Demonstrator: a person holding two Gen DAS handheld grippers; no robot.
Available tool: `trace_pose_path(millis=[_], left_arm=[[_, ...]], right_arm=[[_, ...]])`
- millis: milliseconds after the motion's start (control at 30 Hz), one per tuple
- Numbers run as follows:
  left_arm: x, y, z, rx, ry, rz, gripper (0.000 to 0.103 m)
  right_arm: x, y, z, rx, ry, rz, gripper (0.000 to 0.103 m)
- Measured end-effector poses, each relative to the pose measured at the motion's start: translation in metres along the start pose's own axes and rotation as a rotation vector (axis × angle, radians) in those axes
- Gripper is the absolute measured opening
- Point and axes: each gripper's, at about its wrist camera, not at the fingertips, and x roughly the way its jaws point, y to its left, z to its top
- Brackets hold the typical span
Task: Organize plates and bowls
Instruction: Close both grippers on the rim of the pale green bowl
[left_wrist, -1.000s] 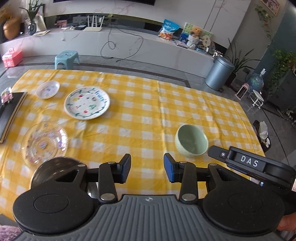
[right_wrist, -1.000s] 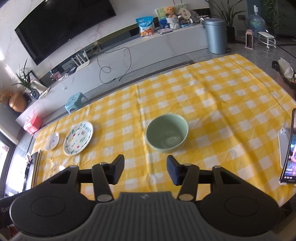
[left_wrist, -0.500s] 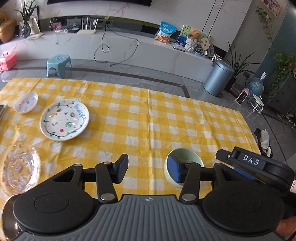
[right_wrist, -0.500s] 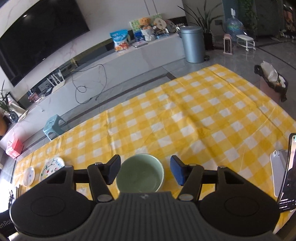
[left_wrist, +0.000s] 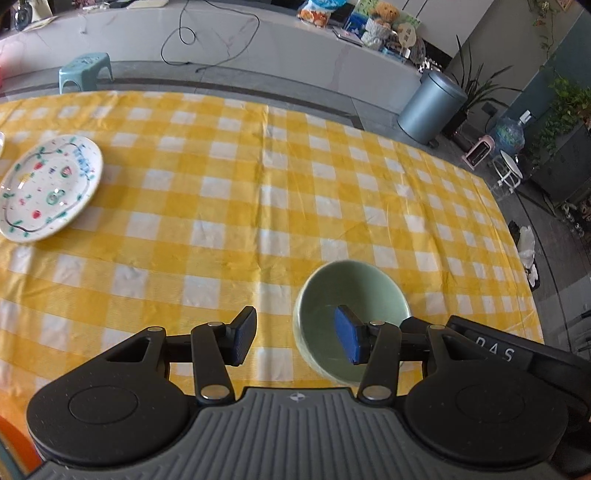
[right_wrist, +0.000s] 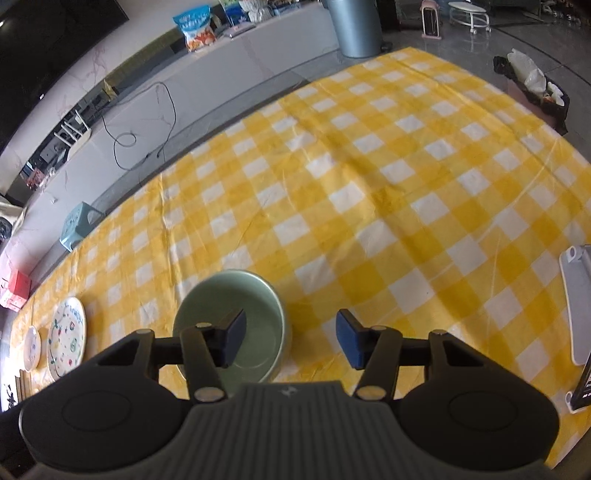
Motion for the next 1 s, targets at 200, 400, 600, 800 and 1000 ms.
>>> trace_pose_path(millis=[200, 400, 600, 800, 1000], left_arm=[[0.019, 0.001, -0.001, -0.018, 0.035, 0.0, 0.049], [0.034, 0.001, -0.004, -0.026, 0.074, -0.019, 0.035], [0.043, -0.002, -0.005, -0.022, 0.101, -0.019, 0.021], [0.046, -0.002, -0.006, -0.02, 0.103, -0.015, 0.015], [0.045, -0.001, -0.006, -0.015, 0.107, -0.008, 0.014]], right_arm=[[0.011, 0.003, -0.003, 0.008, 0.035, -0.025, 0.041], [0.023, 0.001, -0.005, 0.026, 0.079, -0.027, 0.027], [0.03, 0.001, -0.006, 0.035, 0.096, -0.005, 0.018], [0.032, 0.003, -0.006, 0.045, 0.112, 0.022, 0.01], [0.032, 0.003, -0.007, 0.042, 0.117, 0.023, 0.01]])
